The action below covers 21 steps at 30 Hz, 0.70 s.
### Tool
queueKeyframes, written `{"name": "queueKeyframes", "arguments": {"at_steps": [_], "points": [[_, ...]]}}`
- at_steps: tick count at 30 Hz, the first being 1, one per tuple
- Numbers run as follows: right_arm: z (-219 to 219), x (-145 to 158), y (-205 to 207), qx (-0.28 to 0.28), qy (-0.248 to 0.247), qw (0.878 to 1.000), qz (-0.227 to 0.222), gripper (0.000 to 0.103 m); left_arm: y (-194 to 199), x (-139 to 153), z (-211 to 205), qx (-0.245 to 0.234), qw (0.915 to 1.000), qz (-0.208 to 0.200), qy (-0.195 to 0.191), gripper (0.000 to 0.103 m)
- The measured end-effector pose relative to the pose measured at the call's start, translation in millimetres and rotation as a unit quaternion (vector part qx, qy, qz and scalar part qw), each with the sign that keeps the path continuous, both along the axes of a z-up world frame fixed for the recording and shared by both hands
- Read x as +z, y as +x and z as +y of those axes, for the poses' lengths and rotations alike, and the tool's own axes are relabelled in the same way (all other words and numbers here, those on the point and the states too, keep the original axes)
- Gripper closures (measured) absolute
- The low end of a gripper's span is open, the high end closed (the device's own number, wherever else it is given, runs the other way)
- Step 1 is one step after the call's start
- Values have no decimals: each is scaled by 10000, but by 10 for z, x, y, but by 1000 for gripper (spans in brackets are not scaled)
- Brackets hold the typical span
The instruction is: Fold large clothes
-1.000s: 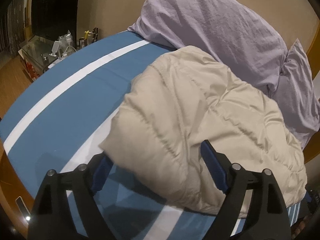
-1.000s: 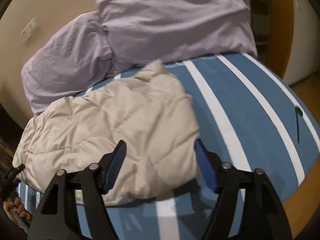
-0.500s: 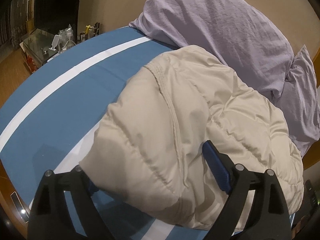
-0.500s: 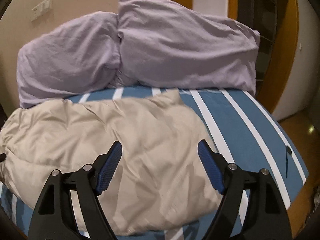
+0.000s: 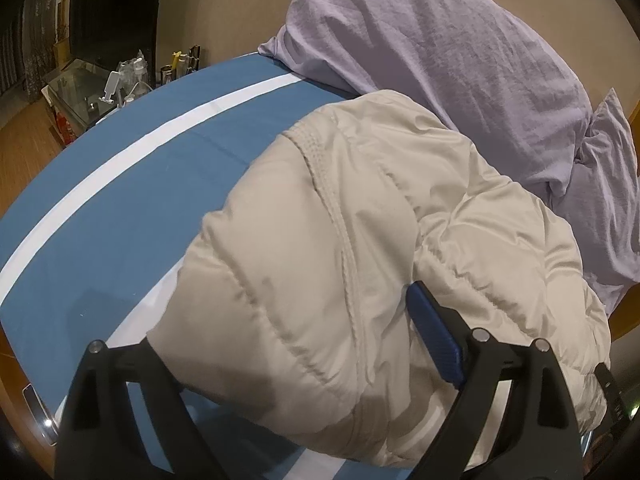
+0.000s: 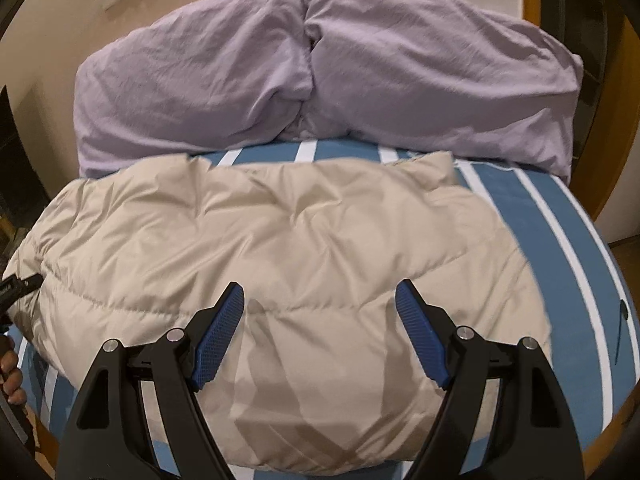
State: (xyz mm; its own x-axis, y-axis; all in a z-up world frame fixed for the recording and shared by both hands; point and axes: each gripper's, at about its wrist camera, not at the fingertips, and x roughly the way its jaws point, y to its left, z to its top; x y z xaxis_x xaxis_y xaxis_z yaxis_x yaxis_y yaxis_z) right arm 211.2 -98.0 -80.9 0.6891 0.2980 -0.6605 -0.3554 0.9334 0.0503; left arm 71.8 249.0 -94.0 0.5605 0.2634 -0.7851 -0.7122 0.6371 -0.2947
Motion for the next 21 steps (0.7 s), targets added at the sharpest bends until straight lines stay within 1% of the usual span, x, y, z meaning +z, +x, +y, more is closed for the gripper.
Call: {"name": "queueKeyframes", "arguments": {"at_steps": [7, 9, 11, 12, 14, 15, 18, 21], "points": [[56, -139, -86, 195, 92, 9996, 169, 23, -18, -47, -8, 64, 9999, -103, -83, 13], [79, -210, -118, 228, 31, 9996, 166, 23, -29, -55, -7, 62, 9997, -180, -160, 15], [109, -302, -135, 254, -108, 9995, 140, 22, -37, -21, -26, 48, 9995, -254, -154, 30], [132, -354, -145, 268, -204, 9994, 101, 21, -44, 4, -36, 58, 9995, -286, -132, 35], [178, -417, -162, 312, -382, 9988, -17, 20, -74, 80, -39, 71, 9990, -411, -132, 55], [185, -430, -163, 325, -423, 9986, -43, 19, -93, 131, -29, 55, 9984, -523, -191, 62], [200, -454, -152, 334, -488, 9982, -53, 19, -96, 267, -30, 10, 9968, -729, -333, 67], [208, -485, -161, 363, -560, 9977, -119, 19, -52, 450, -123, -72, 9957, -887, -241, 71]]}}
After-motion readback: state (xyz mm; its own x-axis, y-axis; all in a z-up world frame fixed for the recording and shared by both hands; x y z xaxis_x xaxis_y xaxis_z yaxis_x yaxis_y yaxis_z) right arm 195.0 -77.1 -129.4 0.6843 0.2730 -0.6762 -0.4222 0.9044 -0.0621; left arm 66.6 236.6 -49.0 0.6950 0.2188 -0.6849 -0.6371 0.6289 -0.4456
